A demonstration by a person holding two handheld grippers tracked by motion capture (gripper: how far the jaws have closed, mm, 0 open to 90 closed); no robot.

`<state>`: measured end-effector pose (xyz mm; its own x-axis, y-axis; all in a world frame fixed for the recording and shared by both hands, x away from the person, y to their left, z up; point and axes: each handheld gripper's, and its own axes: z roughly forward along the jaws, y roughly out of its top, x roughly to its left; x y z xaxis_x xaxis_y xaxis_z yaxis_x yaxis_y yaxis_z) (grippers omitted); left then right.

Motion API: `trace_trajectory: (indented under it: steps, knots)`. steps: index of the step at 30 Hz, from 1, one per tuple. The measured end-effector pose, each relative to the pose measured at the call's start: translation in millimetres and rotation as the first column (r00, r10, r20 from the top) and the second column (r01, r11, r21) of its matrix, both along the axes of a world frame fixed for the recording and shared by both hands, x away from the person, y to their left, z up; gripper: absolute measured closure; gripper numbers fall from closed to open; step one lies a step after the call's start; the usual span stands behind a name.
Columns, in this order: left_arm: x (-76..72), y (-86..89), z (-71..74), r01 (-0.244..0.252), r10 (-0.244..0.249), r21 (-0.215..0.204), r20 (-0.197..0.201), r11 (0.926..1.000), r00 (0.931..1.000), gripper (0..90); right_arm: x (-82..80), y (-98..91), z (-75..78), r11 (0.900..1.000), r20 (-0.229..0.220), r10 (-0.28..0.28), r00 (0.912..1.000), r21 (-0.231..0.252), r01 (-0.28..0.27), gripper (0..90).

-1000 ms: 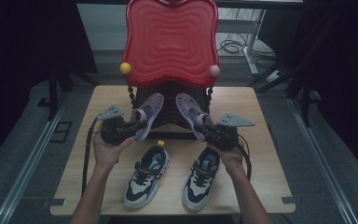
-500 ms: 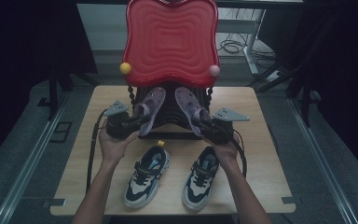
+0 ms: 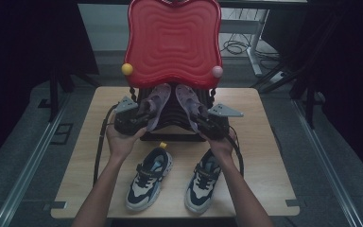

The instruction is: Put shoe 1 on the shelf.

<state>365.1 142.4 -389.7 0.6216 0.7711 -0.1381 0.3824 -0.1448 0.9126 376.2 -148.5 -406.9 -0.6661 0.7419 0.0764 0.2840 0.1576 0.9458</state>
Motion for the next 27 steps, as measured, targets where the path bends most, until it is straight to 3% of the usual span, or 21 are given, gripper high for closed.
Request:
trace_trajectory:
  steps: [16, 27]
  knots:
    - [21.8, -10.2, -5.7, -0.038, 0.035, 0.056, 0.046, 0.9977, 0.9983, 87.0, 19.0, 20.9, 2.0, 0.9965, 0.036, -0.072, 0.9968, -0.04, 0.073, 85.4]
    - [35.5, -17.8, -12.0, -0.067, 0.06, 0.102, 0.065, 0.9926, 0.9961, 87.0, 30.9, 36.5, -6.7, 0.9889, 0.06, -0.119, 0.9911, -0.082, 0.124, 85.4]
